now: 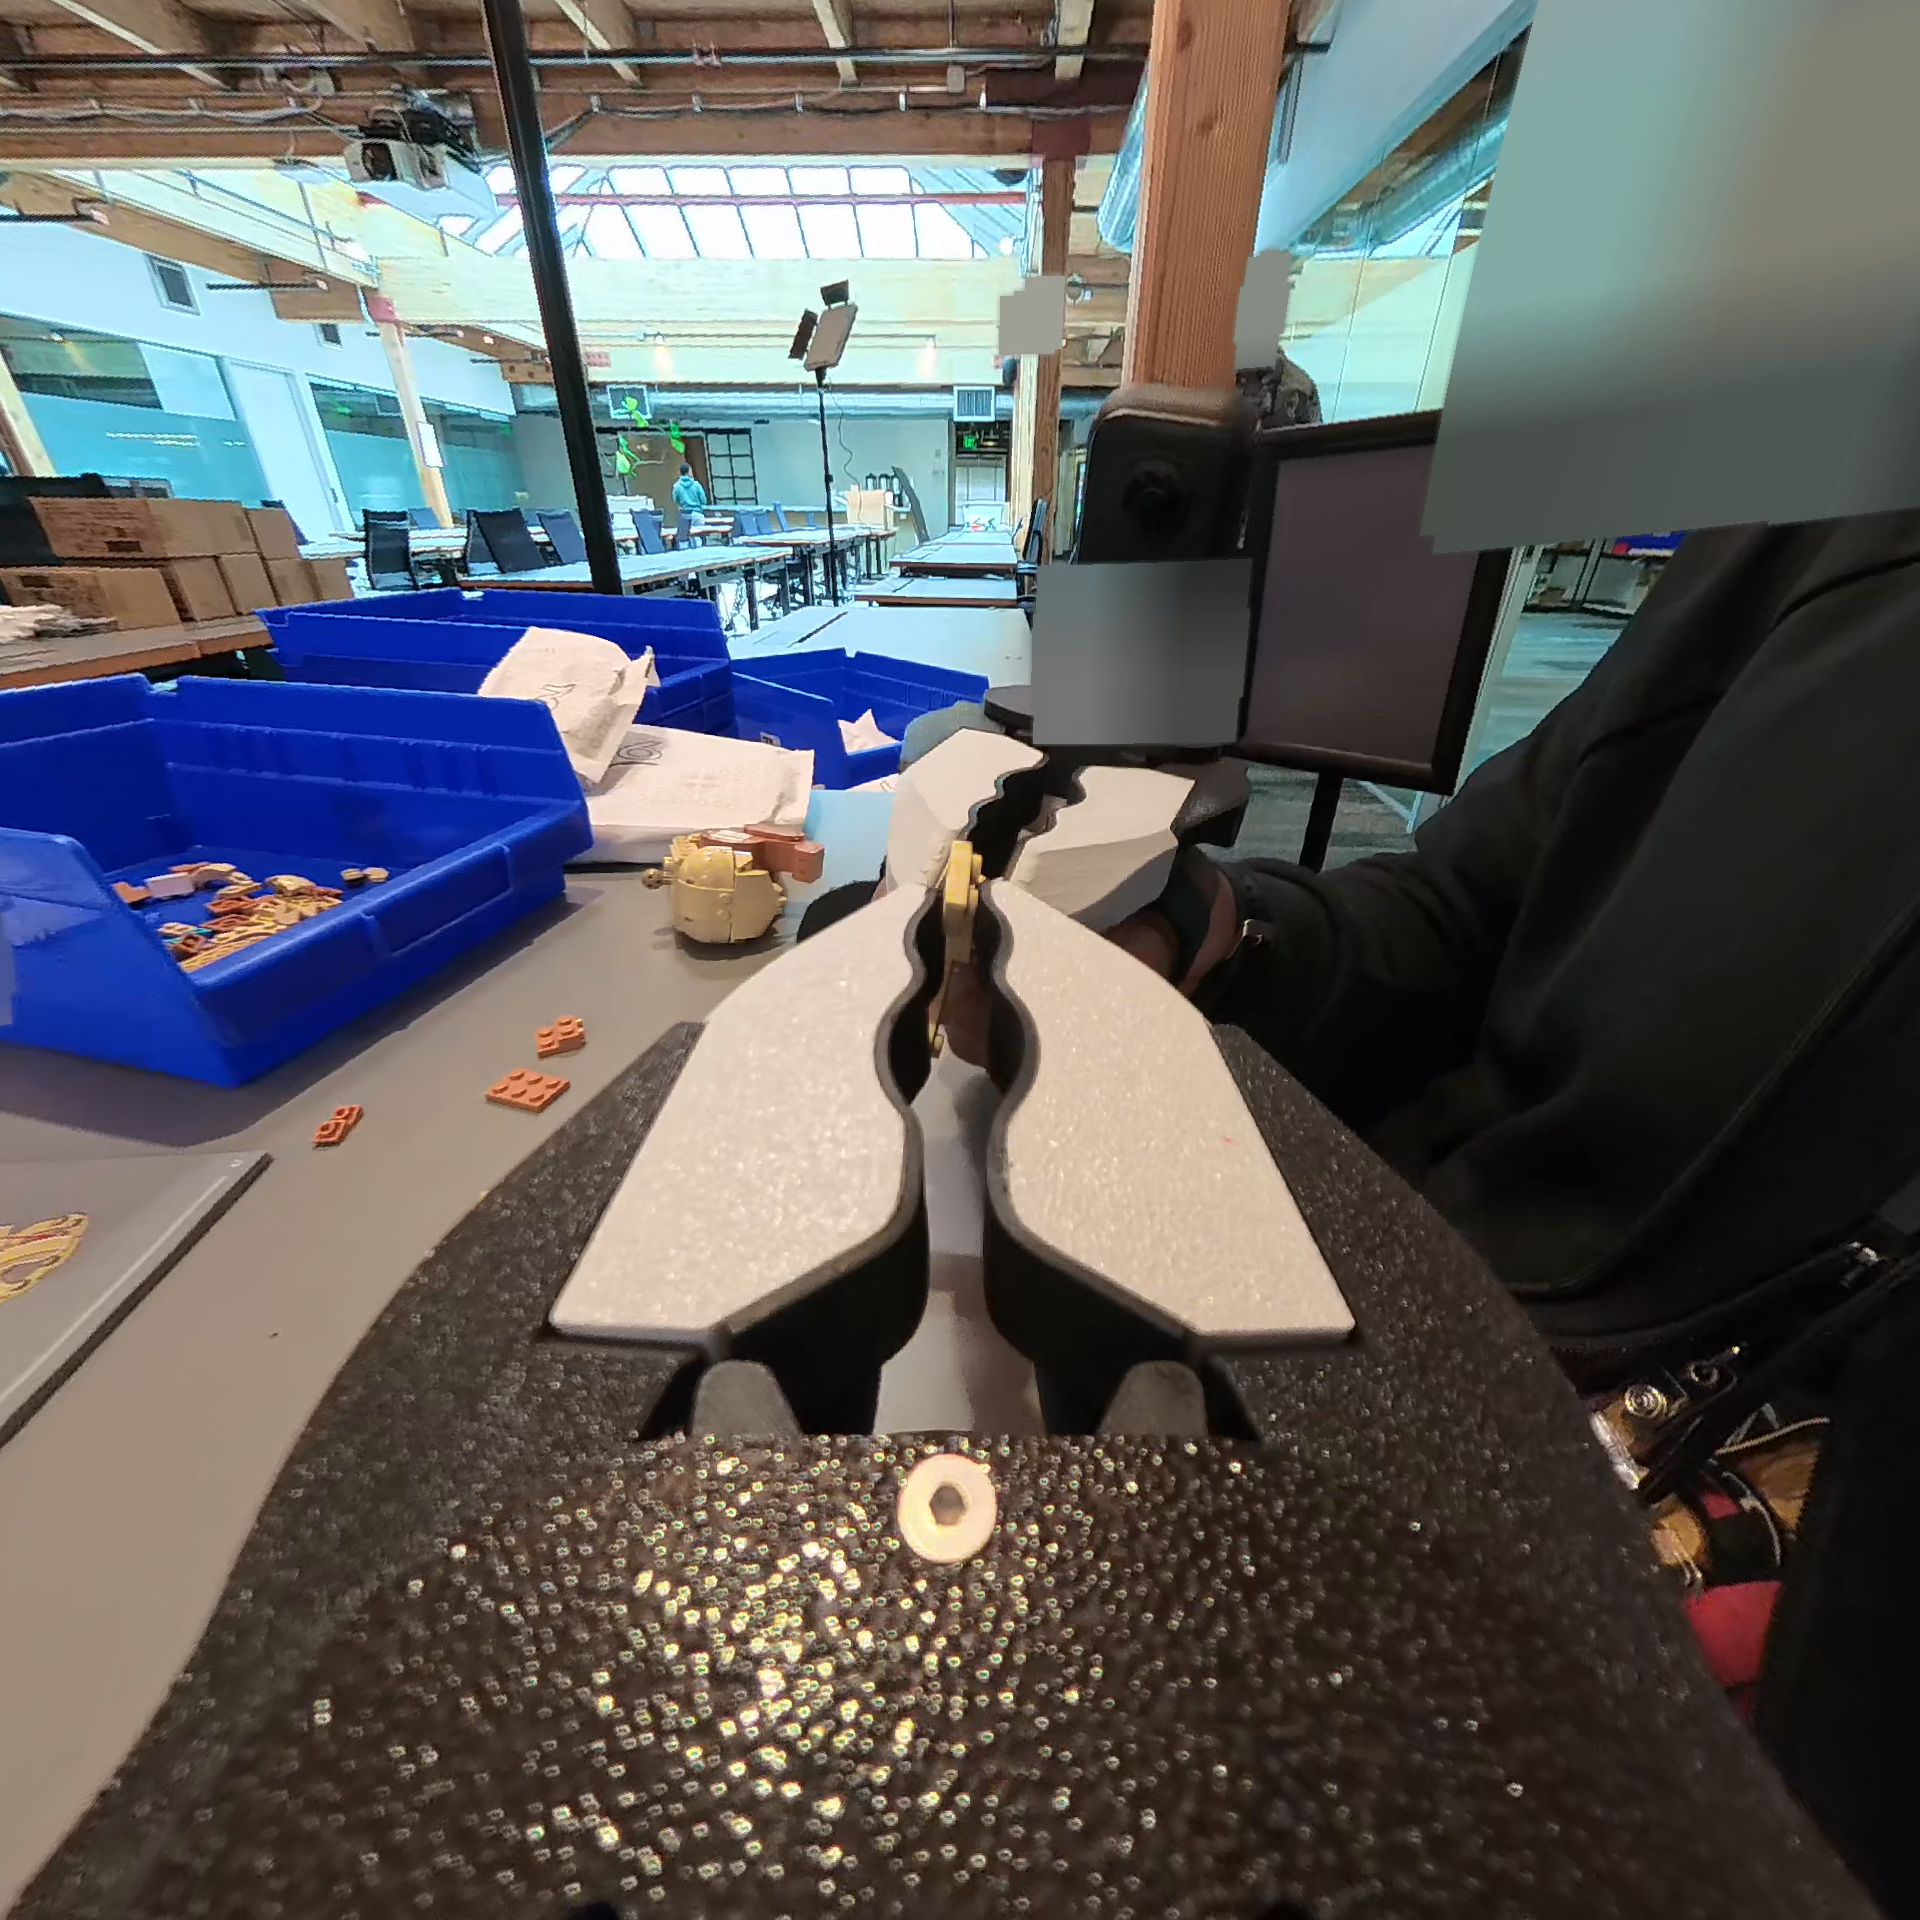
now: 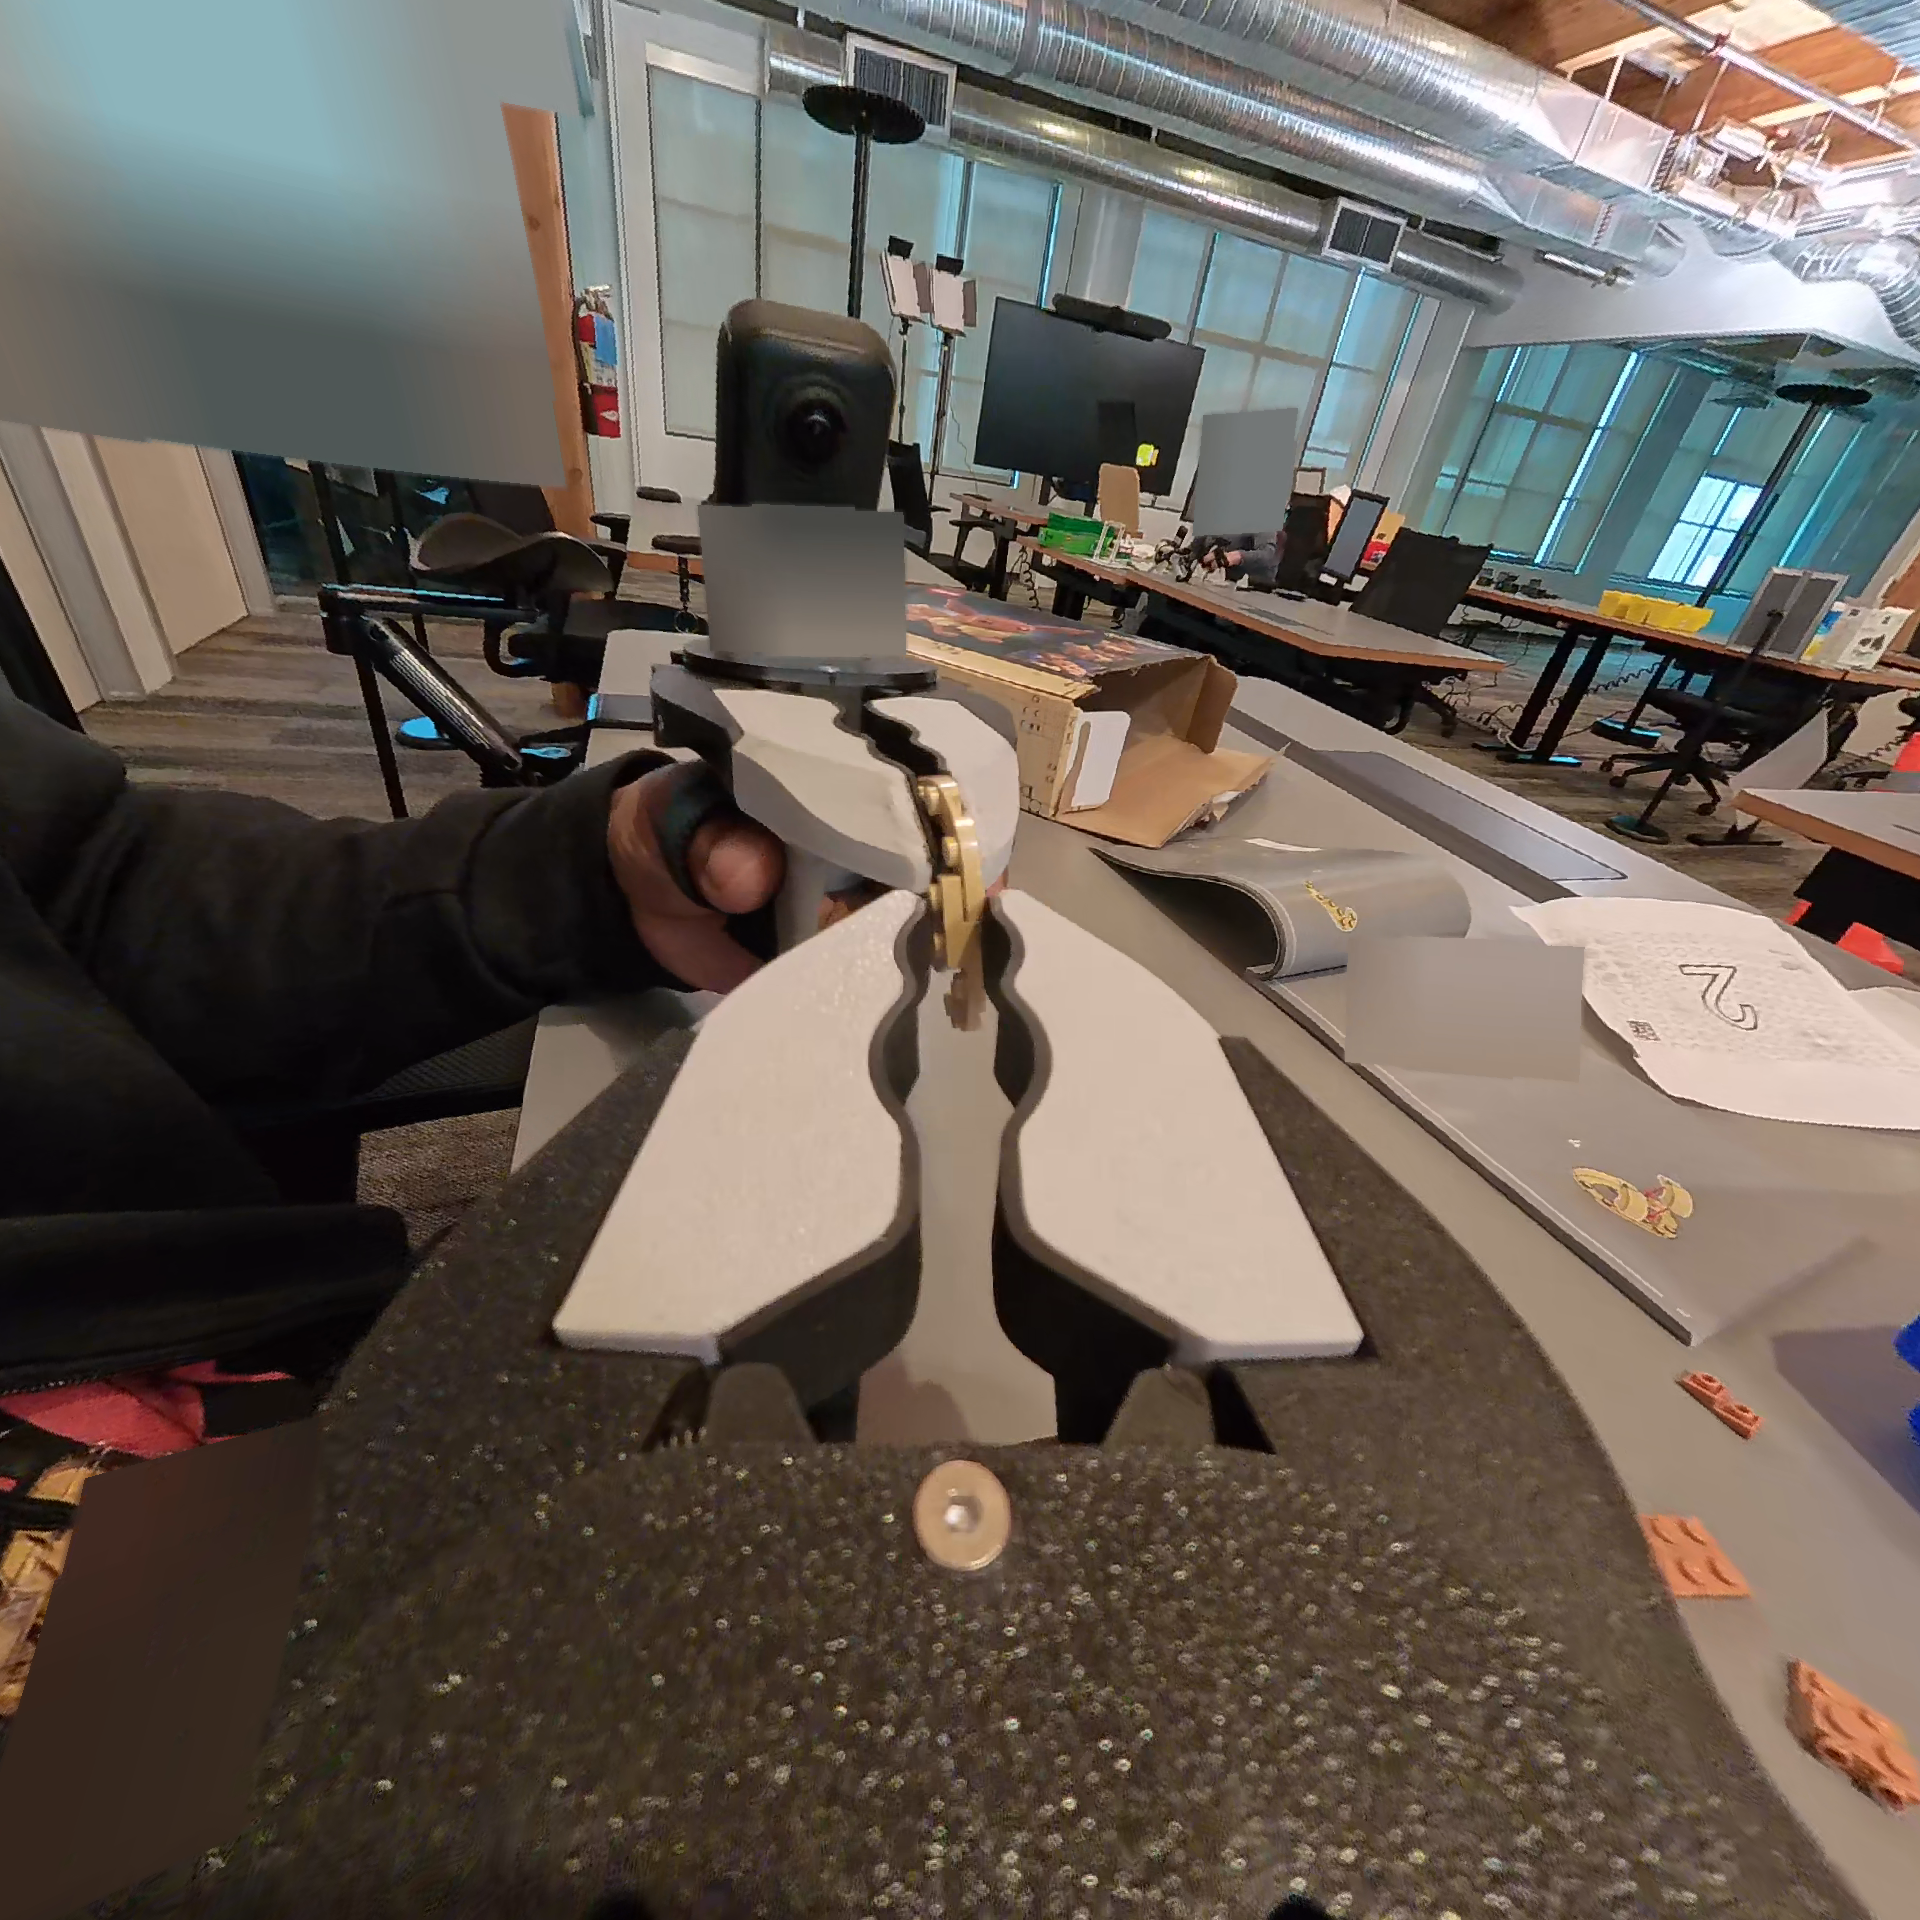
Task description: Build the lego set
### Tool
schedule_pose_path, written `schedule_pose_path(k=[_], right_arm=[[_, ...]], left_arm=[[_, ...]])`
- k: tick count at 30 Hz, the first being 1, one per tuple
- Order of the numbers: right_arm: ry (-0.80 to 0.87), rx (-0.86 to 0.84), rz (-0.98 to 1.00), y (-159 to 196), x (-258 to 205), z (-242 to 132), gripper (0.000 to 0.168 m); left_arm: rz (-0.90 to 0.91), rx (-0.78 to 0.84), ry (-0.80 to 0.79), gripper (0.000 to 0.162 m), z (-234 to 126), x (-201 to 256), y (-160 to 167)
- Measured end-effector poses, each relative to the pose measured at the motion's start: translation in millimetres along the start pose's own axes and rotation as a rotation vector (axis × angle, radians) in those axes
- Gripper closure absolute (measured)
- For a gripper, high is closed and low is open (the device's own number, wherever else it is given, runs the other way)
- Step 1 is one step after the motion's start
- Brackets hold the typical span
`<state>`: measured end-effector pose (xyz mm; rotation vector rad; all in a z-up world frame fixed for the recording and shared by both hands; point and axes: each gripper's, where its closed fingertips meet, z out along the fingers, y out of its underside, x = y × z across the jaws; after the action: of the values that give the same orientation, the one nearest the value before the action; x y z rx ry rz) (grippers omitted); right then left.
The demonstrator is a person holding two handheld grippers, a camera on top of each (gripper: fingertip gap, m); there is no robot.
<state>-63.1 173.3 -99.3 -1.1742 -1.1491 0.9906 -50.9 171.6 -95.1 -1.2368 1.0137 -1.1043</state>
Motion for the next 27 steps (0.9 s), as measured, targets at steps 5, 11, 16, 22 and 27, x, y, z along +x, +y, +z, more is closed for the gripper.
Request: schedule_pose_path(k=[5, 11, 16, 22, 27], right_arm=[[0.003, -0.003, -0.027, 0.5, -0.9, -0.4, 0.160], [-0.001, -0.004, -0.015, 1.6, -1.1, 0.0, 0.160], [-0.014, -0.012, 0.001, 2.6, -0.3, -0.7, 0.160], [-0.038, 0.004, 0.040, 0.4, -1.2, -2.0, 0.160], [-0.047, -0.007, 0.039, 2.1, -2.2, -1.9, 0.160]], left_arm=[[0.003, -0.006, 0.009, 0.157, -0.1, 1.1, 0.6], [0.005, -0.008, 0.013, 0.158, -0.7, 0.9, 1.7], [0.007, -0.011, 0.001, 0.157, 0.2, 0.2, 2.3], [0.037, 0.008, -0.014, 0.146, 0.6, 2.1, 0.1], [0.049, 0.005, -0.024, 0.150, 0.8, 0.7, 0.5]])
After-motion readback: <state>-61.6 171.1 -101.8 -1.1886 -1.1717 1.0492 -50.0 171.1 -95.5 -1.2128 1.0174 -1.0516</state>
